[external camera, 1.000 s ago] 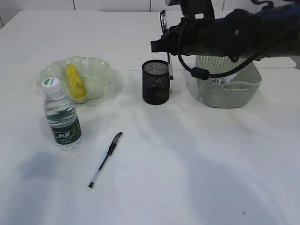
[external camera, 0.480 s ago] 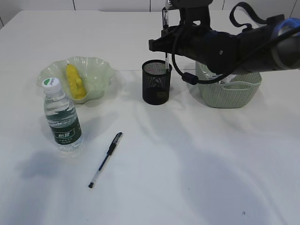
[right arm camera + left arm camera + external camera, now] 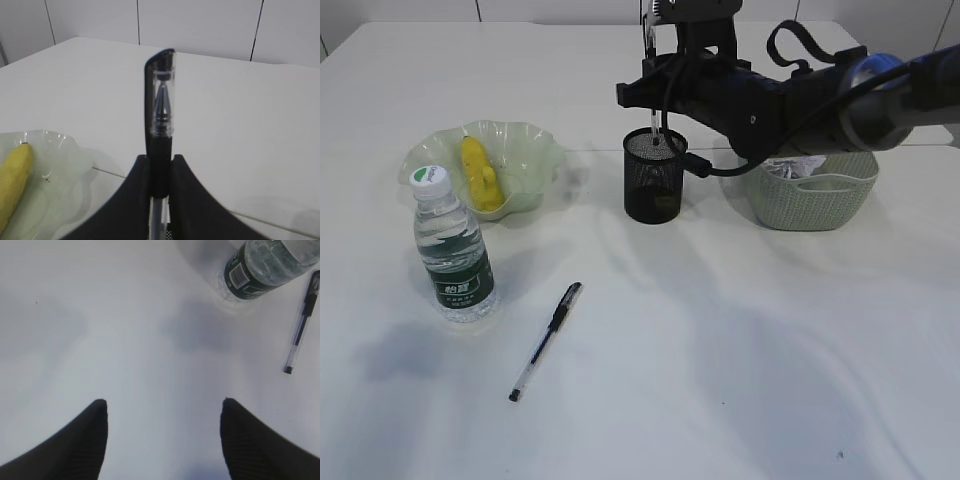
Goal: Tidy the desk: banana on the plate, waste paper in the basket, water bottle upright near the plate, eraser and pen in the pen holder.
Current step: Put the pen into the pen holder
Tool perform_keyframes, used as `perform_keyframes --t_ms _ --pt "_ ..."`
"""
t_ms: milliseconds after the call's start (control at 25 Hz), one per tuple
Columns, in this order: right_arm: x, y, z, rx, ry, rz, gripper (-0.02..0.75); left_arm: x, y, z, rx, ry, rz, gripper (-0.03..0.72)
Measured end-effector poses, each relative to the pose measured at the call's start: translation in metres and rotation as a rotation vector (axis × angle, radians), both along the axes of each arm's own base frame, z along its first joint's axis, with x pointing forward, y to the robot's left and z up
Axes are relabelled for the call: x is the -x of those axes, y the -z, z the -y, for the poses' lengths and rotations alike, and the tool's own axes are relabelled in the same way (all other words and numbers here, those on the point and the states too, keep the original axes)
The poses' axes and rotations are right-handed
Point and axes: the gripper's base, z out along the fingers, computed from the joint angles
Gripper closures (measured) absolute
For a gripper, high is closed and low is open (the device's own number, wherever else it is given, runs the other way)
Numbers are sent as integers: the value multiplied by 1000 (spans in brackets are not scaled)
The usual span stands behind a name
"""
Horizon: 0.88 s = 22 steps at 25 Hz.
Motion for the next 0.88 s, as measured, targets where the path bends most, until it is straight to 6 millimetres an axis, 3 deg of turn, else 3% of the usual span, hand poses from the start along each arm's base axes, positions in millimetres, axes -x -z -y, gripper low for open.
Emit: perform_keyframes --t_ms 520,880 --pt "-7 33 -2 4 12 -15 685 0 0 0 -2 0 0 190" --pt "-18 31 -7 -9 12 13 685 0 0 0 -2 0 0 193"
